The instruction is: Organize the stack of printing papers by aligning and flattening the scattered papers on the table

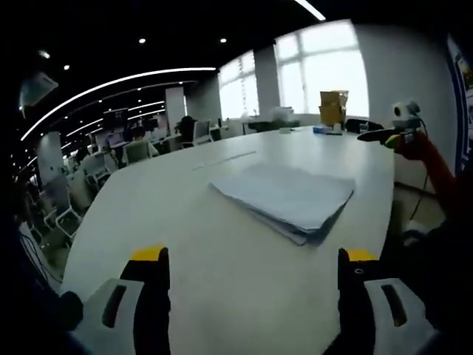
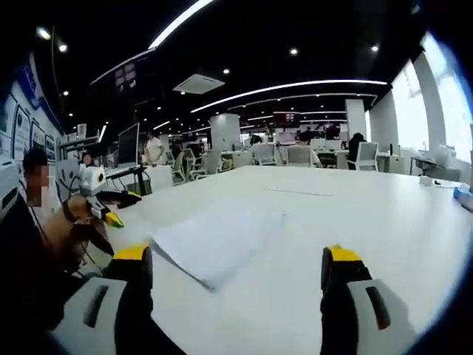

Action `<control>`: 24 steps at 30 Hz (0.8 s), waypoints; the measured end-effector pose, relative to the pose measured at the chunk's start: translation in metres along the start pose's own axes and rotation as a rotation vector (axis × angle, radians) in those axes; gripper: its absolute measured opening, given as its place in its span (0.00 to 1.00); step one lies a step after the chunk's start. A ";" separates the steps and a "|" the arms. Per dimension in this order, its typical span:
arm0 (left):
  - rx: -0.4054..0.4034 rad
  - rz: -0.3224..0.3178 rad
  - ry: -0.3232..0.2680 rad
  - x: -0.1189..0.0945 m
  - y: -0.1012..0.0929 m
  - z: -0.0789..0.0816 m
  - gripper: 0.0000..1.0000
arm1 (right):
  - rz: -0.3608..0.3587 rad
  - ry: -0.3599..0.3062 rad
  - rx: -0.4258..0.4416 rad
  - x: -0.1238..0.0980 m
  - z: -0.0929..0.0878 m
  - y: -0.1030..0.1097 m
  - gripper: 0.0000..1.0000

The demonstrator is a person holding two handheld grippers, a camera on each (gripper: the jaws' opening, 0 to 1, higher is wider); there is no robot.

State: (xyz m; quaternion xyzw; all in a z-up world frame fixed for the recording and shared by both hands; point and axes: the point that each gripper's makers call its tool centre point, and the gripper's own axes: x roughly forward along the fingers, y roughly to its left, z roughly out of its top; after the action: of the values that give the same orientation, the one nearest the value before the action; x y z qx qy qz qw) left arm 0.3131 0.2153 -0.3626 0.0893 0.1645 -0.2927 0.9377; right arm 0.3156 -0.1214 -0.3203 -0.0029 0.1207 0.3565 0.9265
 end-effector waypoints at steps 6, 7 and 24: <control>-0.002 0.005 0.008 -0.004 -0.001 -0.003 0.97 | -0.004 0.011 -0.010 -0.001 0.000 0.000 0.90; 0.000 0.006 0.008 -0.005 -0.001 -0.003 0.97 | -0.003 0.009 -0.011 -0.002 0.000 0.001 0.90; 0.001 -0.003 -0.002 -0.016 -0.009 0.005 0.97 | 0.057 -0.013 0.034 -0.012 0.011 0.013 0.90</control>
State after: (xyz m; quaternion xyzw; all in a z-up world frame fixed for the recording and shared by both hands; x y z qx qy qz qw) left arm 0.2964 0.2148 -0.3528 0.0895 0.1636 -0.2941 0.9374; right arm 0.3008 -0.1184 -0.3058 0.0188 0.1209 0.3806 0.9166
